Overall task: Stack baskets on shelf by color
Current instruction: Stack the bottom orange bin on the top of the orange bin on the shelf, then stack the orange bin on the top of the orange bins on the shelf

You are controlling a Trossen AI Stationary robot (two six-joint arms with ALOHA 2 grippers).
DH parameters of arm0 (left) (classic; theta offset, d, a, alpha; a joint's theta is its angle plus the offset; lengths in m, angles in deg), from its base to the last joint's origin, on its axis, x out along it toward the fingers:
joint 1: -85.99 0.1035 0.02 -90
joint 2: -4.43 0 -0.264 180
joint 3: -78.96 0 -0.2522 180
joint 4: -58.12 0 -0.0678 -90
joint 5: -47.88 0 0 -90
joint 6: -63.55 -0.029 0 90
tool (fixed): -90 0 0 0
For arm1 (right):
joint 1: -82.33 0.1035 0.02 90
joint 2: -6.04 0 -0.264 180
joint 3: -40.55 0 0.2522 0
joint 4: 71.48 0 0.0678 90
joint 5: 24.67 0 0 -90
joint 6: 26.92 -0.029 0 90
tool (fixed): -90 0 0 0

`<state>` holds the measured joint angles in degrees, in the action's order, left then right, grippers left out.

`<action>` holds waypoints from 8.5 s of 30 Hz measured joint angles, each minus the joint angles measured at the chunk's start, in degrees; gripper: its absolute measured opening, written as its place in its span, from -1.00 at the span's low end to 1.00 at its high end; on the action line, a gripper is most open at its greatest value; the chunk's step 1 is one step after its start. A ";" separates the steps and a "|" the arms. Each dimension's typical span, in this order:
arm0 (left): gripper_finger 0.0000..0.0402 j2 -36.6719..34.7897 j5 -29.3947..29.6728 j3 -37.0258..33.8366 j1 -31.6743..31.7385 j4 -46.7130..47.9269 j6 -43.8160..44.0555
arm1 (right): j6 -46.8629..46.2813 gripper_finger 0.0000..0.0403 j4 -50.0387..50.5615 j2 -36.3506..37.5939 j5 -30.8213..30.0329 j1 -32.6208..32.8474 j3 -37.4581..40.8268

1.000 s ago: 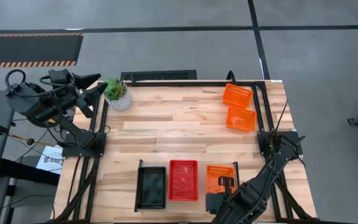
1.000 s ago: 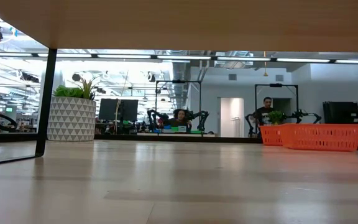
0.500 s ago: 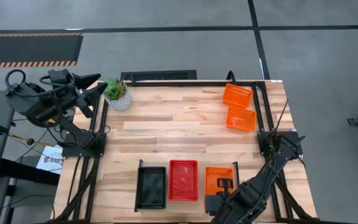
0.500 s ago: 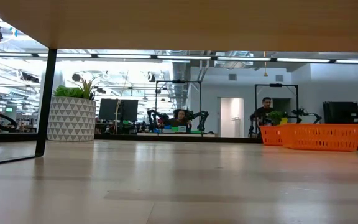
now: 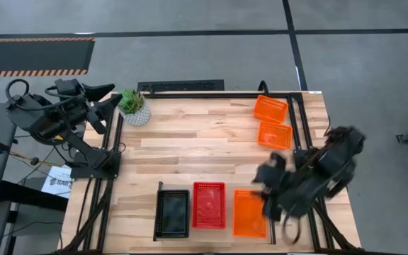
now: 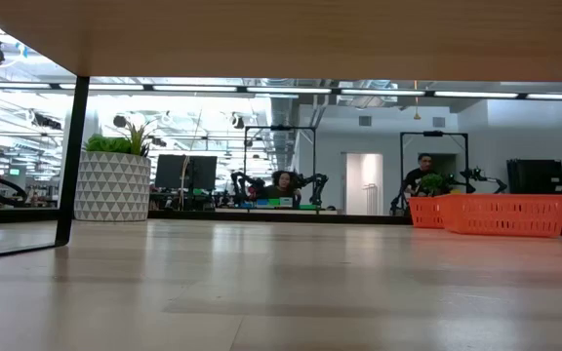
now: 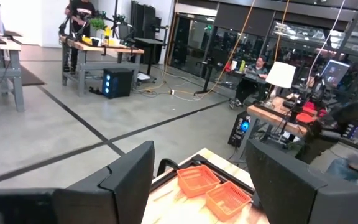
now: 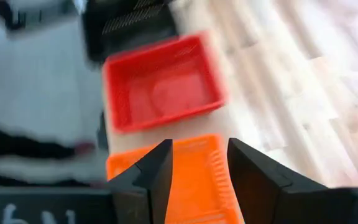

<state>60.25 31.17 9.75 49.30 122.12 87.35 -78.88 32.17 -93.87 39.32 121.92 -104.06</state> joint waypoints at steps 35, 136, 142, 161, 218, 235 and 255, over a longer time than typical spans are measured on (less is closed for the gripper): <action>0.20 -0.01 2.15 0.00 0.02 0.15 1.52 | -13.98 0.16 -21.22 17.63 6.58 -52.55 66.03; 0.20 -0.01 1.98 0.02 0.02 5.29 3.86 | -6.16 -0.99 0.13 -8.50 9.31 9.97 -3.94; 0.20 -0.01 2.00 0.02 0.02 6.64 4.99 | -4.61 -0.99 0.14 -11.26 9.32 10.61 -3.85; 0.20 0.00 2.10 0.02 0.01 9.49 7.97 | 0.85 -0.99 0.04 -12.85 11.14 8.42 -3.87; 0.20 0.00 2.40 0.02 0.02 9.44 9.04 | 1.46 -0.56 0.13 -16.88 13.93 4.88 -3.85; 0.20 0.00 2.39 0.02 0.02 9.42 9.02 | -1.71 -0.20 -3.62 -15.89 15.49 4.74 -4.10; 0.20 0.01 2.19 0.02 0.00 9.42 9.80 | -6.48 -0.80 -3.29 -14.60 14.07 3.91 -4.09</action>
<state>60.27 33.37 9.78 49.30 131.54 97.15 -85.37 28.89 -108.47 53.40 125.83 -108.15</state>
